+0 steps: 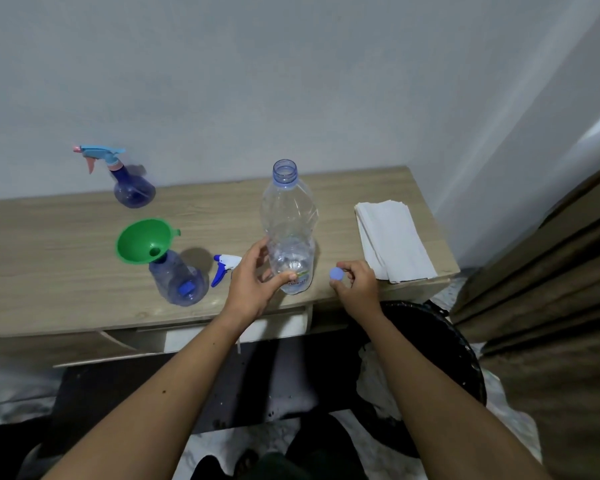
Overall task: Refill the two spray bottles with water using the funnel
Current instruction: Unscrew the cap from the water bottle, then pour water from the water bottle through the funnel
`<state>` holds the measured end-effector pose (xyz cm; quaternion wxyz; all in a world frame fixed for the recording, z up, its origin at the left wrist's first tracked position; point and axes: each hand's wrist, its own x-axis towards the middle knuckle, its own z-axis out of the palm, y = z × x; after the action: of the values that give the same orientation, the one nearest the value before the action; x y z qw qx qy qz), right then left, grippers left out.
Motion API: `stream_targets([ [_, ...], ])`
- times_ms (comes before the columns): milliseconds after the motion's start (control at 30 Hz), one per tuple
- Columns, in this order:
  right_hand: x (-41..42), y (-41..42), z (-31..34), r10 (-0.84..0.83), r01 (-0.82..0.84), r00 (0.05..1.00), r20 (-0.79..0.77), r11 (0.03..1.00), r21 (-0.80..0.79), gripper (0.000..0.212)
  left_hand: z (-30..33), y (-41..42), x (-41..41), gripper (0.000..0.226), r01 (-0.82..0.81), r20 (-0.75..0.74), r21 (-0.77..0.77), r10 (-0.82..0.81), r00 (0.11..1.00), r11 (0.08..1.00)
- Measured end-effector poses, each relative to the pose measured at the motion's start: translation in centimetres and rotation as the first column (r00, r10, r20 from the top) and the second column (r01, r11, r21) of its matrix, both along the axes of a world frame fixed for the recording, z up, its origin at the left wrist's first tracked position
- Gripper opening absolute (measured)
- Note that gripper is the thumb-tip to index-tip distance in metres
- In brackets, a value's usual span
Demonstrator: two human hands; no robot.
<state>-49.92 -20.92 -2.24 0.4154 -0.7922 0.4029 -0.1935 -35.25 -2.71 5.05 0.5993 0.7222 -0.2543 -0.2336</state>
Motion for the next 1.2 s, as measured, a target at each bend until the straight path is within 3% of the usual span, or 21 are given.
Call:
stream_targets([
  [267,-0.7,0.0,2.3,0.017,-0.017,1.000,0.027,0.999,0.034,0.044,0.8,0.1,-0.2,0.076,0.017,0.015,0.008,-0.017,1.000,1.000],
  [500,0.5,1.7,7.3,0.043,-0.049,0.984,0.175,0.998,0.034,0.047,1.4,0.6,0.5,0.082,0.076,0.112,0.125,-0.090,0.990,0.989],
  [700,1.7,4.4,12.0,0.170,-0.194,0.937,0.304,0.980,0.050,0.076,1.4,1.4,0.1,0.103,0.048,0.033,0.095,-0.052,0.998,0.994],
  [900,3.4,7.5,14.4,0.120,-0.166,0.928,0.351,0.981,0.101,0.099,1.0,6.3,0.8,0.065,-0.114,0.045,0.026,0.113,0.993,0.993],
  [1033,4.9,8.5,14.7,0.032,-0.082,0.942,0.335,0.987,0.137,0.098,0.8,11.2,2.7,0.042,-0.194,0.086,0.031,0.191,0.978,0.980],
  [1200,6.1,9.6,14.4,-0.038,0.017,0.935,0.352,0.998,0.062,0.085,0.6,15.8,5.0,0.026,-0.345,0.150,0.086,0.330,0.932,0.935],
])
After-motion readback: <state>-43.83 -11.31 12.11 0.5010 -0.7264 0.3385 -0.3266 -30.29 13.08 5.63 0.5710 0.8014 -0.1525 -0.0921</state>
